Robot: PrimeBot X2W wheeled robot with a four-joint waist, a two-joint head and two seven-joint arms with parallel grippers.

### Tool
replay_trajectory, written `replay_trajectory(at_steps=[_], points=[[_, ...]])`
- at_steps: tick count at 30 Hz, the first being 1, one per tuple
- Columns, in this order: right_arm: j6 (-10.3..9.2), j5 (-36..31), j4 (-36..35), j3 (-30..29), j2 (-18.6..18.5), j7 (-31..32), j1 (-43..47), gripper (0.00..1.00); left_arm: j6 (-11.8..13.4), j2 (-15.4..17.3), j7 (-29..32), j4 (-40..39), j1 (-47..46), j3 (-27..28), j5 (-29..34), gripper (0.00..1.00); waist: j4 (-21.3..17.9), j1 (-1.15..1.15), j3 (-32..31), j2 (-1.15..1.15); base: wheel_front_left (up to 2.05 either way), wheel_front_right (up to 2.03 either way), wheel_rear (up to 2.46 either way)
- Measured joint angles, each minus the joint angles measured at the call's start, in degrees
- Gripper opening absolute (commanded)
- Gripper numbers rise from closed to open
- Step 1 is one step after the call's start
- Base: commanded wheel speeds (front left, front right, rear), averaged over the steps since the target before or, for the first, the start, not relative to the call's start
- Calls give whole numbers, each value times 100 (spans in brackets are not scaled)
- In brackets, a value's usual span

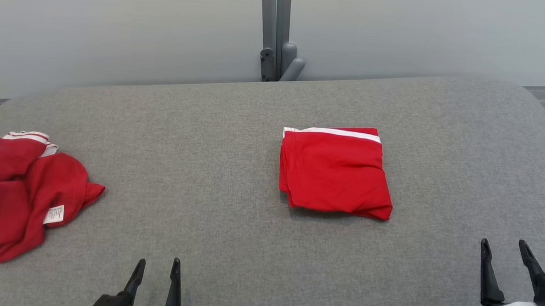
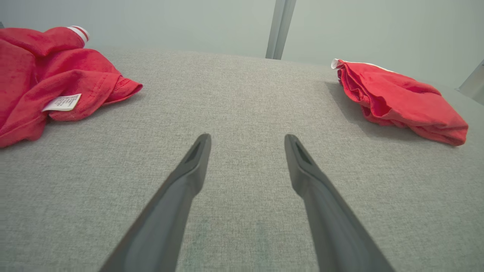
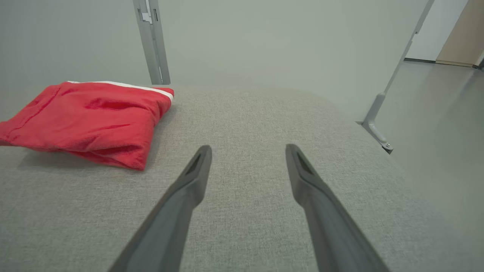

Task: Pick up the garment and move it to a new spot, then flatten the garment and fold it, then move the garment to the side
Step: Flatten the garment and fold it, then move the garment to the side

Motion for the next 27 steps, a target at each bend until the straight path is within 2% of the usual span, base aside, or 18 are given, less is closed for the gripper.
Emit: replay_trajectory(at_steps=[6, 14, 18, 21, 24, 27], points=[[0, -59, -93, -70, 167, 0, 332, 100, -125, -122, 0, -47, 82, 207, 124, 100, -89, 0, -62, 0, 0, 0, 0], [0, 147, -62, 123, 221, 0, 38, 100, -245, -235, 0, -143, 135, 359, 289, 100, -148, 0, -81, 0, 0, 0, 0], [0, 382, 178, 472, 76, 0, -589, 100, -285, -268, 1, -267, 132, 416, 349, 100, -134, 0, -28, 0, 0, 0, 0], [0, 465, 689, 676, -77, 13, -1209, 100, -301, -278, 1, -364, 126, 433, 396, 100, -110, 0, 53, 0, 0, 0, 0], [0, 641, 1255, 933, -143, 320, -1925, 100, -346, -285, 0, -485, 17, 427, 464, 100, -82, 0, 213, 0, 0, 0, 0], [1, 1152, 1806, 1418, -126, 802, -2574, 100, -396, -291, 0, -495, -177, 393, 525, 100, -28, 0, 416, 0, 0, 0, 0]])
